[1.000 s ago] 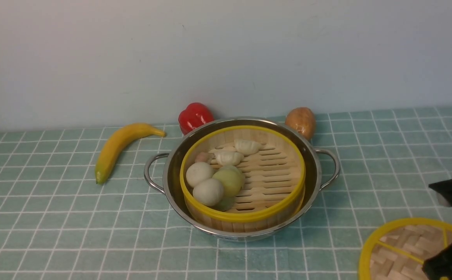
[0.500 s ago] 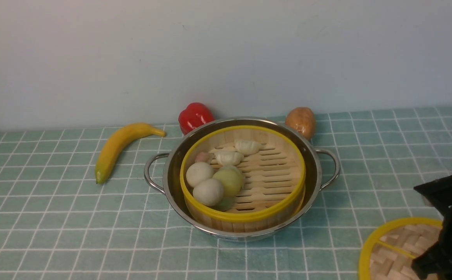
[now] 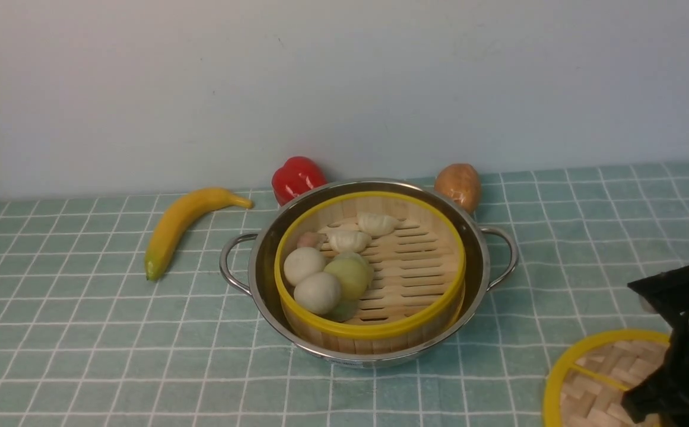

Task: Place the steamer in the pot on the blue tablecloth, and put the lid on the steamer.
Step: 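Move the gripper down to the bamboo steamer lid and grasp its center knob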

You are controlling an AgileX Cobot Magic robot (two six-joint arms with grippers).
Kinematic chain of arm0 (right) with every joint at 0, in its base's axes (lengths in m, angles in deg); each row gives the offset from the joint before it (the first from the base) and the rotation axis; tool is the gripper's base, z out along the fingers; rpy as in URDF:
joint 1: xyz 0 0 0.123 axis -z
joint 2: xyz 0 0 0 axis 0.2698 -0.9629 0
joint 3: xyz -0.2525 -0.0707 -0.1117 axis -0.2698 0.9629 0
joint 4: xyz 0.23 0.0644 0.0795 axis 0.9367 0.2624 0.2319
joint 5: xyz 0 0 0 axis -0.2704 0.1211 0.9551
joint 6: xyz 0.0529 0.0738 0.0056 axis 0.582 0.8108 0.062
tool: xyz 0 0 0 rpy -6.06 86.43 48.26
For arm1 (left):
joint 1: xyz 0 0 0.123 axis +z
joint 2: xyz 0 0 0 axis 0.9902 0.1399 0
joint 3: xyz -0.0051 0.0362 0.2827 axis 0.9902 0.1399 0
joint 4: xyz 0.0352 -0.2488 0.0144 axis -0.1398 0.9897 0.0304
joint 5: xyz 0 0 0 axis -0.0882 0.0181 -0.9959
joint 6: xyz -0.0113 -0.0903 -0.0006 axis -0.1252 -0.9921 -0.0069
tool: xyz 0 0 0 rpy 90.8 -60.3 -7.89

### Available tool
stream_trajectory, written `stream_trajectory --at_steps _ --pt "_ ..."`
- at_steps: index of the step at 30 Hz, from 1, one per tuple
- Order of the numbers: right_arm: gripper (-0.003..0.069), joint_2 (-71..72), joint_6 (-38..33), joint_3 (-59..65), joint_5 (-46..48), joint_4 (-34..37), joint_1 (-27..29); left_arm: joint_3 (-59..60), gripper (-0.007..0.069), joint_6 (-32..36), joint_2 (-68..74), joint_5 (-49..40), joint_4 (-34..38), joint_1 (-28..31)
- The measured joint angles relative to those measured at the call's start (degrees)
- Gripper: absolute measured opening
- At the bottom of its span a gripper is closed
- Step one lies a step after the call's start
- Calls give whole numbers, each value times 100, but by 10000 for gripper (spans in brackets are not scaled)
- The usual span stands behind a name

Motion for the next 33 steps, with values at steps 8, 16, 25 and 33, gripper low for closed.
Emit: stream_trajectory --at_steps 8,16,25,33 --pt "350 267 37 -556 419 123 0 0 243 0 0 0 0 0" --pt "351 36 37 -578 425 33 0 0 243 0 0 0 0 0" --pt "285 -355 90 -578 420 187 0 0 243 0 0 0 0 0" --pt "143 -355 215 -473 481 17 0 0 243 0 0 0 0 0"
